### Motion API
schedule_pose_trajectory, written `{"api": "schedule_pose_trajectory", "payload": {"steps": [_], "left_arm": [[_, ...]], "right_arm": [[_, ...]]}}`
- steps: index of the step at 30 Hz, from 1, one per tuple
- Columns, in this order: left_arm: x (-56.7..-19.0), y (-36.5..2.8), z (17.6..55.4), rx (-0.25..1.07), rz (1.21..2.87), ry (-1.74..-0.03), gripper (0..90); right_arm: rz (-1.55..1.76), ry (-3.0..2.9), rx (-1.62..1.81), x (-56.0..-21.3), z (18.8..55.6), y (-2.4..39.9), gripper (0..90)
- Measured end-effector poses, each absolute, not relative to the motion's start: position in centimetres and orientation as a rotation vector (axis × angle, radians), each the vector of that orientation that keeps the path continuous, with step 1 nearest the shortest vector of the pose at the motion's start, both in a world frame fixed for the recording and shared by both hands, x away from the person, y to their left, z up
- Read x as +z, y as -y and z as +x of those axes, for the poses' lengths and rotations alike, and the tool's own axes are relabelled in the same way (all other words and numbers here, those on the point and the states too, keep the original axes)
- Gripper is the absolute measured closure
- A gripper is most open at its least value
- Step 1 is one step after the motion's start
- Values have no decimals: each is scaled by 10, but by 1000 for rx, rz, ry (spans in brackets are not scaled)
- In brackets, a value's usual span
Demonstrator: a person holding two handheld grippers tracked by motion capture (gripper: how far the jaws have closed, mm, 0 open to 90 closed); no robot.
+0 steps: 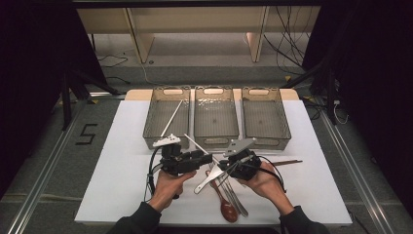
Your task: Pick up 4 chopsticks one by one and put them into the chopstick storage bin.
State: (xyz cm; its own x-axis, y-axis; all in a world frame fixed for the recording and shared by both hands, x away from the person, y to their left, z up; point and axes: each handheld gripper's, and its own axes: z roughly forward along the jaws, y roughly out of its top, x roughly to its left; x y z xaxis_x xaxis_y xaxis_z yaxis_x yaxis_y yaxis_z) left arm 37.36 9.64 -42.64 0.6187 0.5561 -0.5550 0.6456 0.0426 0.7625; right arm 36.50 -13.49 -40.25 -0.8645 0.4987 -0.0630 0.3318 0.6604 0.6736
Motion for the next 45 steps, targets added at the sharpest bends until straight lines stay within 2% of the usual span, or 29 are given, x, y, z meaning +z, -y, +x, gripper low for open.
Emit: {"api": "schedule_pose_trajectory", "payload": {"steps": [18,25,29,35,45], "left_arm": [[-430,-100,377,-148,1556,-1008,762],[-429,-101,377,-205,1511,-995,832],[-425,-101,376,-193,1528,-977,847],[-414,-110,377,-129,1546,-981,850],[-387,-146,390,-37,1575,-1002,850]], "right_arm": [[644,-2630,1052,-403,363,132,855],[634,-2627,1069,-403,362,132,855],[636,-2620,1090,-403,362,133,847],[656,-2608,1149,-398,363,140,740],[734,-2573,1176,-397,368,157,555]]}}
